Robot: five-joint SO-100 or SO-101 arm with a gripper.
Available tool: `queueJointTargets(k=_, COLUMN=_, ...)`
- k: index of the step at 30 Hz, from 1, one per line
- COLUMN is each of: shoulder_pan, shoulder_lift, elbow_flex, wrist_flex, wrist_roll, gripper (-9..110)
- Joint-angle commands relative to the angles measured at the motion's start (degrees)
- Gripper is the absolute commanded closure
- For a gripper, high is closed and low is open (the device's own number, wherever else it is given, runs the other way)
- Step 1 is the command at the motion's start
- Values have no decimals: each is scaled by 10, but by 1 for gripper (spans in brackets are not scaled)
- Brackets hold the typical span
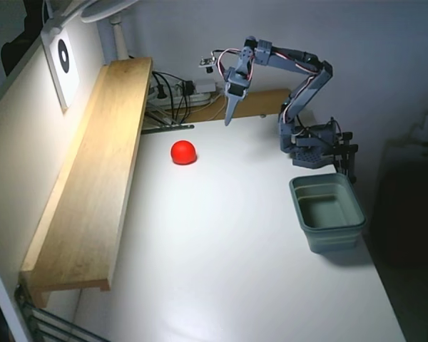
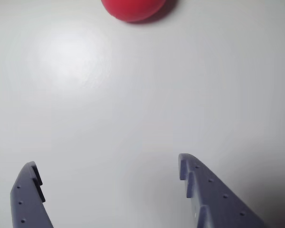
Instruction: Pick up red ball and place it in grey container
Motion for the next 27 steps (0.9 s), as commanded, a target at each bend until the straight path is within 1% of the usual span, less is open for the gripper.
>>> queueJointTargets(k=1, shoulder_pan=10, shoulder_lift=29, elbow_flex=22, wrist_flex=-21, wrist_roll=1, gripper=63)
queueJointTargets(k=15, shoulder_pan=10, shoulder_lift=65, elbow_flex=141, wrist_flex=-104, wrist_roll=1, gripper=63)
queueJointTargets(k=24, shoulder_pan=10, shoulder_lift=71, elbow_flex=168, wrist_flex=-124, wrist_roll=1, gripper=63)
queueJointTargets(k=27, shoulder_pan=10, shoulder_lift=0, elbow_flex=148, wrist_flex=-176, wrist_roll=1, gripper=63)
